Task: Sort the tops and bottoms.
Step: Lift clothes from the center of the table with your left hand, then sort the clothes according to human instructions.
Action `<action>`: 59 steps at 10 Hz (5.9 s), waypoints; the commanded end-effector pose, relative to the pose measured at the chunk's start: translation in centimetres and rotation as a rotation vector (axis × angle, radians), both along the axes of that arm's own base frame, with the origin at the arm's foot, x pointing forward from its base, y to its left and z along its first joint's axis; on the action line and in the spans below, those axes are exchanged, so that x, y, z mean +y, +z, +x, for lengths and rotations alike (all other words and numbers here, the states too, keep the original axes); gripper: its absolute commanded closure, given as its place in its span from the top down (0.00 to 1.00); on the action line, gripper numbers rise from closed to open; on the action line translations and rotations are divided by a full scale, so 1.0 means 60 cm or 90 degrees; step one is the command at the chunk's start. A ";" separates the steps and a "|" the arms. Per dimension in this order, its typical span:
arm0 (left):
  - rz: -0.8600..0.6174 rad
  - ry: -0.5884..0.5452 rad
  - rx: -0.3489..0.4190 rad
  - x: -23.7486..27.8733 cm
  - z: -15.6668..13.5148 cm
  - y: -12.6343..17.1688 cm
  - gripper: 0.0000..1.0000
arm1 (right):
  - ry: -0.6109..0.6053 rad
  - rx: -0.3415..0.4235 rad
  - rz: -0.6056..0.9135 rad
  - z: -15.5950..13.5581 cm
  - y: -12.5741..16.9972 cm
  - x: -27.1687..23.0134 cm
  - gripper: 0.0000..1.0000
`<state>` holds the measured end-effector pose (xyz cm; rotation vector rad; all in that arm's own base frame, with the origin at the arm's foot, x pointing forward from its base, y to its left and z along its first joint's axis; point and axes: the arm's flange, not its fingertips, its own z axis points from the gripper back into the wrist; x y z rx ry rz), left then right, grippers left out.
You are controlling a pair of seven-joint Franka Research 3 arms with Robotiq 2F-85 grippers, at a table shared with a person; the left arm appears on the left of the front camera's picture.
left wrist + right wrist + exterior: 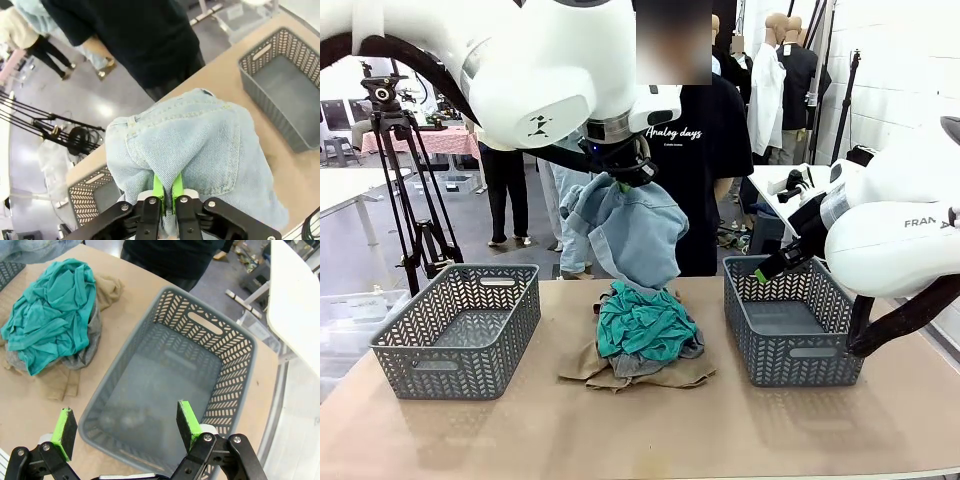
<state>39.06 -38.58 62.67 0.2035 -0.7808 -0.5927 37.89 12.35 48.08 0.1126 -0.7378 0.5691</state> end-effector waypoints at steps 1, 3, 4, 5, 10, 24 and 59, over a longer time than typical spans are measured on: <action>-0.001 -0.002 0.001 0.003 0.004 0.010 0.00 | -0.002 -0.004 0.004 0.004 -0.003 0.000 1.00; -0.001 -0.002 0.001 0.003 0.004 0.010 0.00 | -0.002 -0.004 0.004 0.004 -0.003 0.000 1.00; -0.001 -0.002 0.001 0.003 0.004 0.010 0.00 | -0.002 -0.004 0.004 0.004 -0.003 0.000 1.00; -0.001 -0.002 0.001 0.003 0.004 0.010 0.00 | -0.002 -0.004 0.004 0.004 -0.003 0.000 1.00; -0.001 -0.002 0.001 0.003 0.004 0.010 0.00 | -0.002 -0.004 0.004 0.004 -0.003 0.000 1.00; -0.001 -0.002 0.001 0.003 0.004 0.010 0.00 | -0.002 -0.004 0.004 0.004 -0.003 0.000 1.00; -0.154 -0.312 0.117 -0.404 0.208 -0.321 0.00 | -0.139 -0.033 0.032 -0.118 0.166 -0.230 1.00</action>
